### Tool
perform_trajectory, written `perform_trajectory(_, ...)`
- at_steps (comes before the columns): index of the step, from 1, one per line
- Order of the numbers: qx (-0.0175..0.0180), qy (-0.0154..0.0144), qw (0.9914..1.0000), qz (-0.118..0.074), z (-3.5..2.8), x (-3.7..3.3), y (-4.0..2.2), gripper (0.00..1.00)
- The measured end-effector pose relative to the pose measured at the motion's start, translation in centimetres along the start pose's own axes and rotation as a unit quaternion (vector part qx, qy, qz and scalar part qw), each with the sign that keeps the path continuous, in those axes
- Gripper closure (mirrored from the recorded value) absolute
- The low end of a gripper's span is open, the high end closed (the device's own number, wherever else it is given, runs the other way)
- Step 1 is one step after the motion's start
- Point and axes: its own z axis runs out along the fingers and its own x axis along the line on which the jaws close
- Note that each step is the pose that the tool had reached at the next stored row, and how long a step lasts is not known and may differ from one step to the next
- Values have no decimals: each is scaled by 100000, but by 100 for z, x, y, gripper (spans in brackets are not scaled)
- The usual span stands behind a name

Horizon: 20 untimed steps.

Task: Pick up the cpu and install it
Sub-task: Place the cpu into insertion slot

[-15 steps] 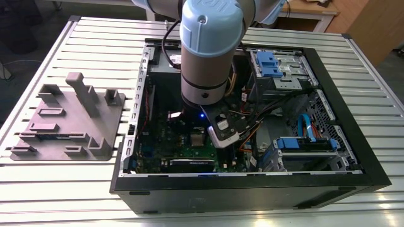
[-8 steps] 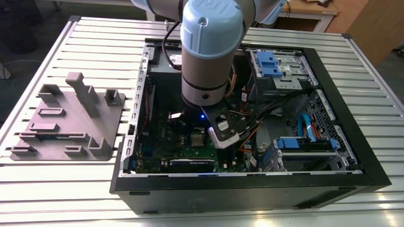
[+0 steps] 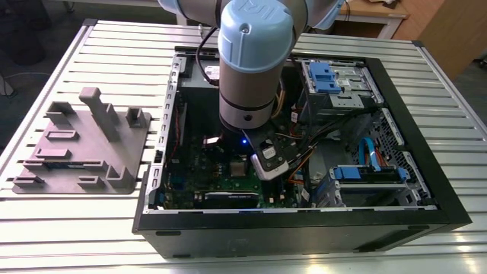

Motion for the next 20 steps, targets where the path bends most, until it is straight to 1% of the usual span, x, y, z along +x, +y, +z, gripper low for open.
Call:
perform_trajectory(13,15,4,100000,-2,33,0,-1,54)
perform_trajectory(20,14,6,100000,-1,38,0,-1,54)
